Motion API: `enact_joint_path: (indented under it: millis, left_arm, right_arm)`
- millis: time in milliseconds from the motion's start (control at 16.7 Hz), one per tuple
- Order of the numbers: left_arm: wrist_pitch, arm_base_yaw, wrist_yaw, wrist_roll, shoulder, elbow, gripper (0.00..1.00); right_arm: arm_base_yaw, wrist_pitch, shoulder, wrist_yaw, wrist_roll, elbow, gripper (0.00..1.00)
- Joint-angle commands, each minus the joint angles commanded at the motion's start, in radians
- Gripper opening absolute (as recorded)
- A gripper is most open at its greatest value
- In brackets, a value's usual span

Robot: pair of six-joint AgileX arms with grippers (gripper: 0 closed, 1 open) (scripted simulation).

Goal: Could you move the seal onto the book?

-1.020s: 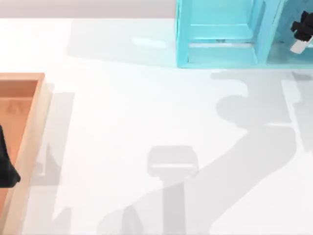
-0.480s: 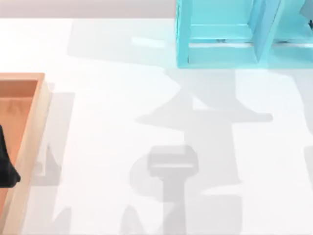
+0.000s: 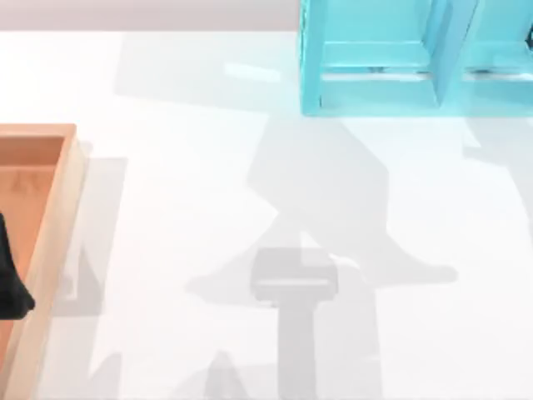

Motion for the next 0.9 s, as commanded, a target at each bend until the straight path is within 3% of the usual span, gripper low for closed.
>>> enact_joint_path:
  millis: [300, 480, 660, 900]
  left_arm:
    - [0.0, 0.0, 0.0, 0.0, 0.0, 0.0, 1.0]
    - [0.0, 0.0, 0.0, 0.0, 0.0, 0.0, 1.0]
    - [0.0, 0.0, 0.0, 0.0, 0.0, 0.0, 1.0]
    - [0.0, 0.0, 0.0, 0.0, 0.0, 0.0, 1.0]
  right_arm:
    - [0.005, 0.001, 0.006, 0.002, 0.0, -0.001, 0.0]
    - [0.066, 0.019, 0.05, 0.053, -0.064, 0.016, 0.0]
    - [0.211, 0.052, 0.147, 0.165, -0.219, 0.043, 0.0]
    - [0.491, 0.099, 0.313, 0.383, -0.556, 0.059, 0.0]
